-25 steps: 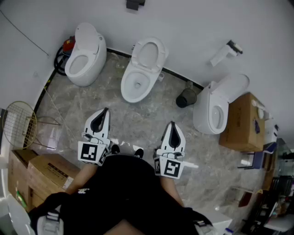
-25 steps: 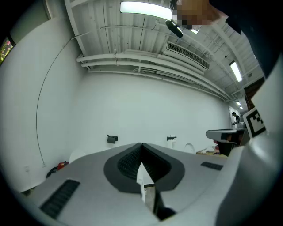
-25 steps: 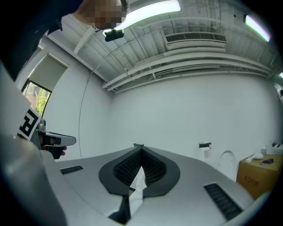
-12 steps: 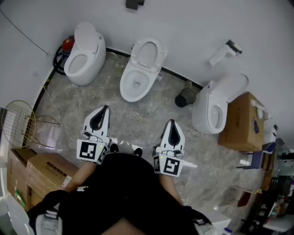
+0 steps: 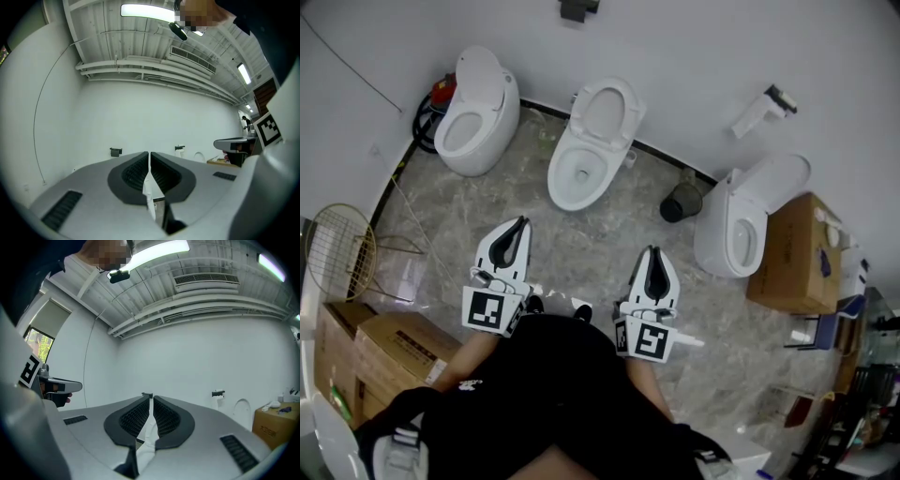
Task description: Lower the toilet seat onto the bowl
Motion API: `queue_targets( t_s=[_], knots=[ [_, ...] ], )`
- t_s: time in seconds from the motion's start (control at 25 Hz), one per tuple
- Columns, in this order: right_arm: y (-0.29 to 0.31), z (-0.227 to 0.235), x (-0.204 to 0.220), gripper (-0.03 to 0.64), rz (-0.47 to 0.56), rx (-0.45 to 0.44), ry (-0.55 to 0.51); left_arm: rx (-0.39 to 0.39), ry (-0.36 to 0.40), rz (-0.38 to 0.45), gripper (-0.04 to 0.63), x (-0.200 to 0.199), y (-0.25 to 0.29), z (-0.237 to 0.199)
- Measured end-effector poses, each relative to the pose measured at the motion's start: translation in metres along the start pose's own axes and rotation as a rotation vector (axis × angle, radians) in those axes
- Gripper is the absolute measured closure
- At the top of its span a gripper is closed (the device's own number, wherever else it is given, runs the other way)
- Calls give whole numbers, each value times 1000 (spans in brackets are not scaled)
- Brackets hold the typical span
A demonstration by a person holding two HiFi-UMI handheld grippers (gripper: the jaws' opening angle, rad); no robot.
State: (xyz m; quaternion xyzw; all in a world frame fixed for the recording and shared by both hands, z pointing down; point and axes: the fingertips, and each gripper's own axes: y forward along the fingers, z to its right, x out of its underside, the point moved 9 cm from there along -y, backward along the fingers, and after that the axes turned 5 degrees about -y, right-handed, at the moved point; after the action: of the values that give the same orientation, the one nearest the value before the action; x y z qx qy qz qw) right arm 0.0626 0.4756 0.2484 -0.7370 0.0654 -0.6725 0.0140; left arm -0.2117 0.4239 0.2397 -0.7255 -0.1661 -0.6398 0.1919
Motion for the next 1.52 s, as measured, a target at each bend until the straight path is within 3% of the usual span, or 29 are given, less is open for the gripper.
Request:
queue_targets(
  t_s=[0.2, 0.56, 1.12, 1.52],
  knots=[
    [2, 1, -1, 554, 3, -5, -4, 9, 11, -4, 577, 0, 2, 0],
    [7, 2, -1, 495, 10, -16, -6, 21, 10, -11, 417, 3, 7, -1],
    [11, 4, 5, 264, -33, -30, -7, 35, 30, -7, 215, 3, 11, -6],
    [10, 6, 9, 175, -15, 19, 14, 48, 28, 15, 48, 0, 10, -15]
  ],
)
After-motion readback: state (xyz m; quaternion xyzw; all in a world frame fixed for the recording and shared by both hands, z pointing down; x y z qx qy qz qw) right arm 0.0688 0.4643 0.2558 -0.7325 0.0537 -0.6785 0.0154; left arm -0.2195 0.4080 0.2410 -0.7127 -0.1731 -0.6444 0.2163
